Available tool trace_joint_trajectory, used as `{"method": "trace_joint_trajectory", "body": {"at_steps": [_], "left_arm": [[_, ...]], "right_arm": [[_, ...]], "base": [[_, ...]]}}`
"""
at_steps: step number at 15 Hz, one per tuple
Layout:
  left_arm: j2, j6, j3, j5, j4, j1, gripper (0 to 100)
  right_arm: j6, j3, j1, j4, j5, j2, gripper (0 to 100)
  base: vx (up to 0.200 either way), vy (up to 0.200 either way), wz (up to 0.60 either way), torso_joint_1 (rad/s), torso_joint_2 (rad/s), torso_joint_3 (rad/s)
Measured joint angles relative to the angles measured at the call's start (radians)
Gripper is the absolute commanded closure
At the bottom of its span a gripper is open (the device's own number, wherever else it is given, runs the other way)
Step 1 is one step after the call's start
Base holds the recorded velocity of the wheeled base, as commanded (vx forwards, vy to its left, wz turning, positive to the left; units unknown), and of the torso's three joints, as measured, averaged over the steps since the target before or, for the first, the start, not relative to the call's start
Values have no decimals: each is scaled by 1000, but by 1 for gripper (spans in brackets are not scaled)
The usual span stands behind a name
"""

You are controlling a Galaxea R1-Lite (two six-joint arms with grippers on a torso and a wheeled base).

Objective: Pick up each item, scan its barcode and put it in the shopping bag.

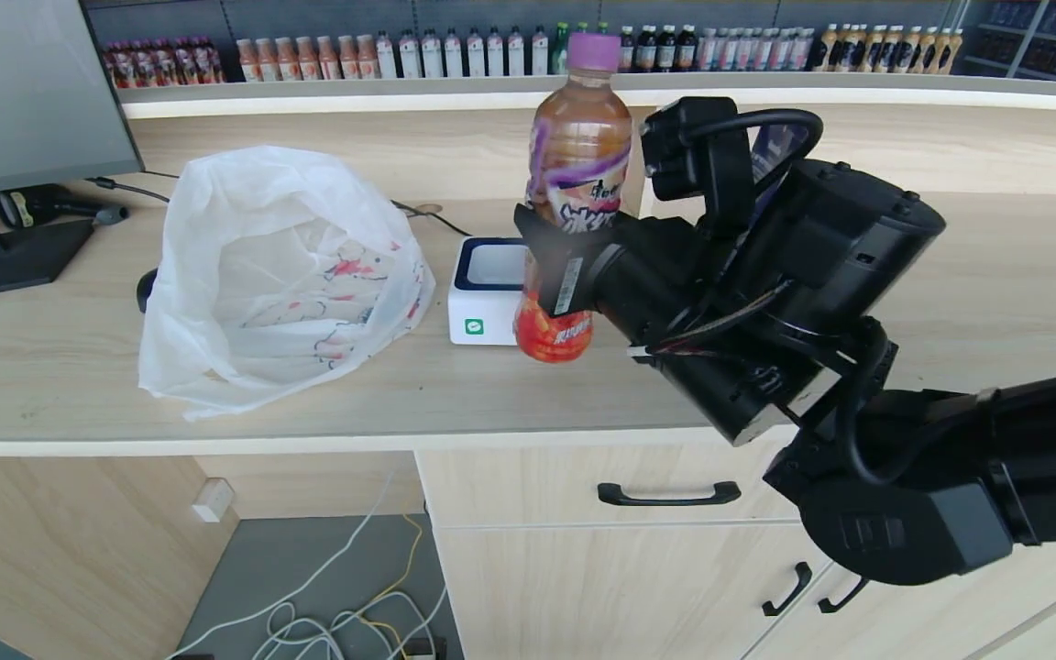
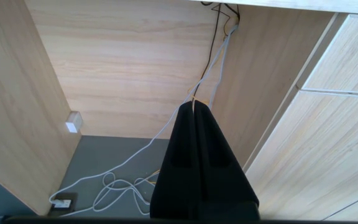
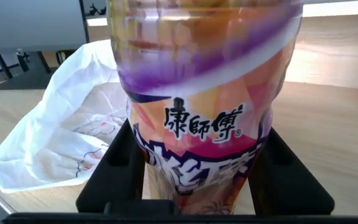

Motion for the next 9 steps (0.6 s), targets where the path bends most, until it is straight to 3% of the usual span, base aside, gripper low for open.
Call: {"method": "trace_joint_trajectory", "body": {"at_steps": [5,9], "left_arm": [[0,0,0,0,0,0,100],[0,0,0,0,0,0,100]], "right_arm": [[-13,-13,-117,10,48,20,100],[-15,-16,-128,7,49,21,100]], "base": [[0,0,0,0,0,0],[0,0,0,0,0,0]]}}
